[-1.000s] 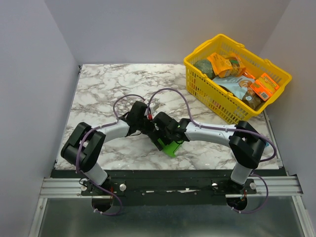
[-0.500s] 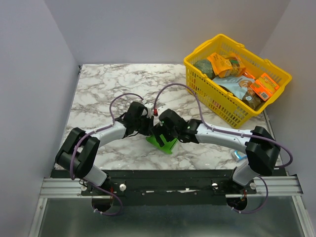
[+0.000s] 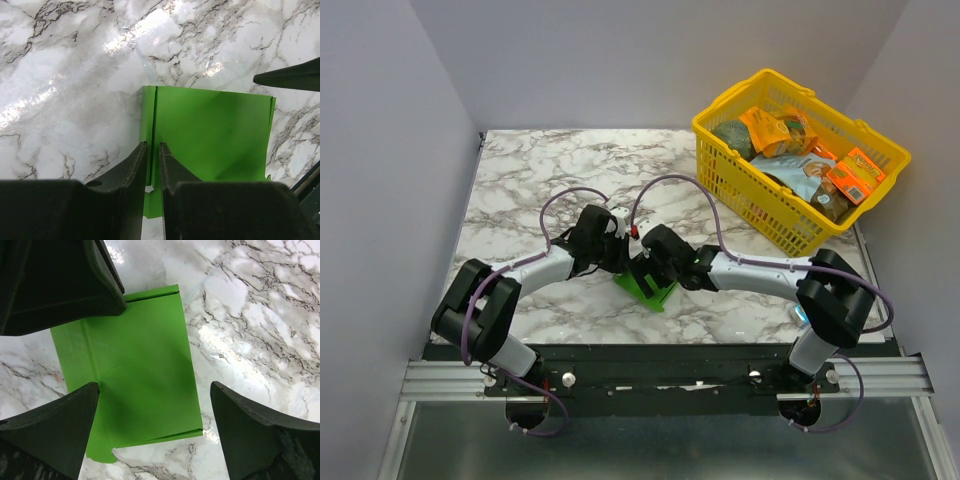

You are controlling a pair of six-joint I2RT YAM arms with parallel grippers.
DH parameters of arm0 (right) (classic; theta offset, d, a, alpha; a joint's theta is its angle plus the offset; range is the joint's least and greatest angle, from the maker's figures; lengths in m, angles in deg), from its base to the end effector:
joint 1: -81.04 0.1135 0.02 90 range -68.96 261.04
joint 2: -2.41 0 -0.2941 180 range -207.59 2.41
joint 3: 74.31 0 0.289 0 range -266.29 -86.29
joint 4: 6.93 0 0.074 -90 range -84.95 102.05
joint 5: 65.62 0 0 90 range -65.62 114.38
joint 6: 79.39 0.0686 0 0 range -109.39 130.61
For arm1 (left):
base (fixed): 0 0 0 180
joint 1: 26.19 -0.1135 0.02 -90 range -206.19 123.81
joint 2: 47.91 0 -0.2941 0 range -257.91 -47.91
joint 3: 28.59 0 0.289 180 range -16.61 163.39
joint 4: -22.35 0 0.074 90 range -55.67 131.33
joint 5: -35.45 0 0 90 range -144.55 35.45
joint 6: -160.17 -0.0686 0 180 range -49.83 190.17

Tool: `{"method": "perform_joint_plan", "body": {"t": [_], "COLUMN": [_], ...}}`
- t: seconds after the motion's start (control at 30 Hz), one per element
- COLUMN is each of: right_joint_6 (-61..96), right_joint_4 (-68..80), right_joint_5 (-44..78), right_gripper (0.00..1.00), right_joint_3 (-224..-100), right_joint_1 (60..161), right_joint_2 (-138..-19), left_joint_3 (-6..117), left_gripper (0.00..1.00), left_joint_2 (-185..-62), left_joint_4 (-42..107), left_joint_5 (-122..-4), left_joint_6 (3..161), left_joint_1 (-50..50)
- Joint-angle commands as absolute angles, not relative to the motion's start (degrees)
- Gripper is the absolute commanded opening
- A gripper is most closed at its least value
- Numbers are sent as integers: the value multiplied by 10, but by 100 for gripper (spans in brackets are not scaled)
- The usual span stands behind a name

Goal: Fold the paper box

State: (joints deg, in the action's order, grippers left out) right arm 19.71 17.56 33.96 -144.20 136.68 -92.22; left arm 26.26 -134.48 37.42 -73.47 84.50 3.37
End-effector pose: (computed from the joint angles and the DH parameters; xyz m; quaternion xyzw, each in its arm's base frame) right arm 0.2345 0.3227 0.1784 -0.3423 0.8696 0.1197 0.3351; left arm 0.2877 -0.1887 0.1539 0.1815 0.9010 -0.2775 0.2798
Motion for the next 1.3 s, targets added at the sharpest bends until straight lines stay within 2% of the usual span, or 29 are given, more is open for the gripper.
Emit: {"method": "perform_joint_plan", "body": {"t": [0.0, 0.33, 0.77, 1.27], "right_joint_6": [179, 177, 219, 246], "right_joint_4": [156, 157, 193, 204], "right_joint_5": [340, 290, 337, 319], "right_gripper": [100, 100, 100, 100], "right_joint_3": [-1443, -1448, -1460, -1471], "right_joint_1": [1365, 1366, 1372, 1372], "right_joint_2": [-955, -967, -959, -925], "left_joint_3": [265, 271, 281, 273], "left_gripper": [24, 24, 22, 20], "left_joint_2": [-1333, -1333, -1349, -1357], "left_joint_4": [385, 391, 391, 370], "left_joint_5": [-722, -722, -728, -743], "left_joint_6": [833, 834, 841, 853], "left_joint_1": [30, 30, 30, 31]}}
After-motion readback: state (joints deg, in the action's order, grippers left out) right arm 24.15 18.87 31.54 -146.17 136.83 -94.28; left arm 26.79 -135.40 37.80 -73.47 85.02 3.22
